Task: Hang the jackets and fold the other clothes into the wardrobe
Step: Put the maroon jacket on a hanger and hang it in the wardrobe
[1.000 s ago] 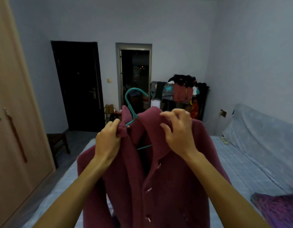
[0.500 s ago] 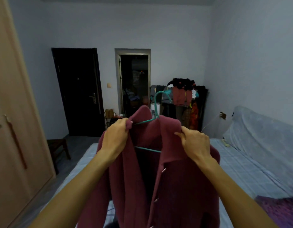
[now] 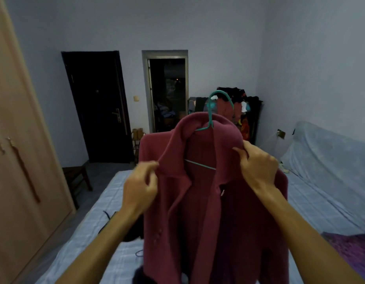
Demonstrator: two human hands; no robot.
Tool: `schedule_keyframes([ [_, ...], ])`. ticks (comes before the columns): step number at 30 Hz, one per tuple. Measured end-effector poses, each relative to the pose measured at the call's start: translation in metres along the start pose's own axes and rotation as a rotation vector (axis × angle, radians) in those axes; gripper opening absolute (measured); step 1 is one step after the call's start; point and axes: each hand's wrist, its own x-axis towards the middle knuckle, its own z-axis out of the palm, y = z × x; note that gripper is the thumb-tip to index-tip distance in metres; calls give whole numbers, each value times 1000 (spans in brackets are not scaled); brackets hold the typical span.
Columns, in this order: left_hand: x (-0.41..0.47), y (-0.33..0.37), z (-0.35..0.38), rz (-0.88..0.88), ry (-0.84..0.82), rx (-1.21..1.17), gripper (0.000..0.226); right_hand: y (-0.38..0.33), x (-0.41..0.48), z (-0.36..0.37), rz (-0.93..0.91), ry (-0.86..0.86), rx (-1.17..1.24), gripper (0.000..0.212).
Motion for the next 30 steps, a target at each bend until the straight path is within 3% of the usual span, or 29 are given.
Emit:
schedule_keyframes([
  [3, 50, 4, -18, 45, 34, 177, 37, 3, -1, -4, -32, 11, 56, 25],
  [7, 83, 10, -13, 199, -306, 405, 55, 0, 5, -11, -85, 12, 146, 30],
  [9, 88, 22, -4, 215, -359, 359, 40, -6, 7, -14, -102, 10, 168, 29],
  [11, 88, 29, 4, 212, -319, 283, 23, -10, 11, -16, -75, -46, 175, 30],
  [15, 76, 36, 10, 164, -129, 197, 20, 0, 25, -17, 25, -367, 288, 32],
  [19, 69, 40, 15, 63, -129, 119, 19, -12, 34, -25, 115, -543, 556, 37],
  [24, 62, 51, 14, 54, -207, 93, 17, -45, 46, -12, 198, -393, 426, 33],
  [27, 60, 54, 6, -14, -336, 42, 16, -55, 45, -8, 226, -311, 337, 33],
  [30, 53, 61, -4, -99, -507, -56, 43, -58, 38, -7, 266, -217, 301, 32],
])
